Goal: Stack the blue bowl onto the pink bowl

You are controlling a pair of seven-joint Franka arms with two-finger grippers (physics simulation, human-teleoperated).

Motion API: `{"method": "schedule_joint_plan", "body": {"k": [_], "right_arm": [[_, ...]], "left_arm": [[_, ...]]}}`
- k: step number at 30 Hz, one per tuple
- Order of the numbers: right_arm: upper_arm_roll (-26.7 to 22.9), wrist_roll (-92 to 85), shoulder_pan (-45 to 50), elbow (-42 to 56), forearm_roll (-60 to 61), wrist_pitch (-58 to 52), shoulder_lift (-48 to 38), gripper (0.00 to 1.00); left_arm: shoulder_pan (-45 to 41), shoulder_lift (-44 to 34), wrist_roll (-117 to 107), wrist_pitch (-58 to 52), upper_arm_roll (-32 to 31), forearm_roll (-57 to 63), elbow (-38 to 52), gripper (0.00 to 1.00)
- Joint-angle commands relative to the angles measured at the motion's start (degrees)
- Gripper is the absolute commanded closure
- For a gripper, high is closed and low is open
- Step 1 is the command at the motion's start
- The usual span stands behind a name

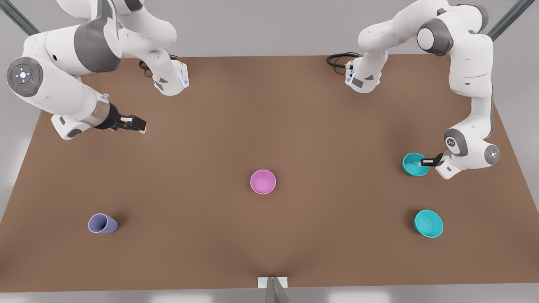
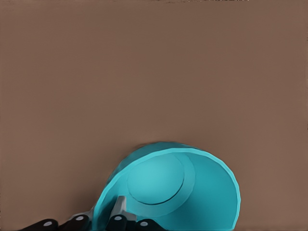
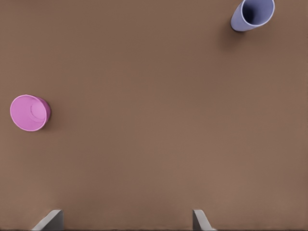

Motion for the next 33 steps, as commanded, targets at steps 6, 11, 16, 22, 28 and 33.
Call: {"method": "schedule_joint_plan", "body": {"k": [6,11,16,22,28,33], "right_arm": [[2.09,-14.95,-2.23,-6.46,-2.23,3.85,-4.34,0.00],[2.09,-14.86,-2.23,-6.73,-2.23,3.85,-4.43,0.00],[1.92,-15.03,-2.23,-6.73,-1.88,3.85,-3.90,0.00],[1.92,-14.95,-2.23,-6.81,-1.79,3.49,-3.55,0.00],[1.92,-14.68,-2.14,-7.08,-1.70,3.32,-3.47,0.00],[1.92,-14.59,-2.14,-7.52,-1.62,3.41,-3.47,0.00]], "left_arm": [[-5.93,-8.48,-7.52,-8.38,-1.77,-3.95,0.12,0.79],[-22.73,-10.43,-44.19,-14.54,-9.07,-6.42,8.55,0.79],[-38.72,7.41,-67.05,-17.71,-13.20,-5.63,34.21,0.79],[-44.79,19.98,-70.57,-17.79,-12.94,-4.84,51.26,0.79],[-47.87,23.94,-71.97,-18.06,-11.18,-5.45,54.43,0.79],[-49.01,25.34,-71.97,-19.46,-11.27,-7.74,54.78,0.79]]}}
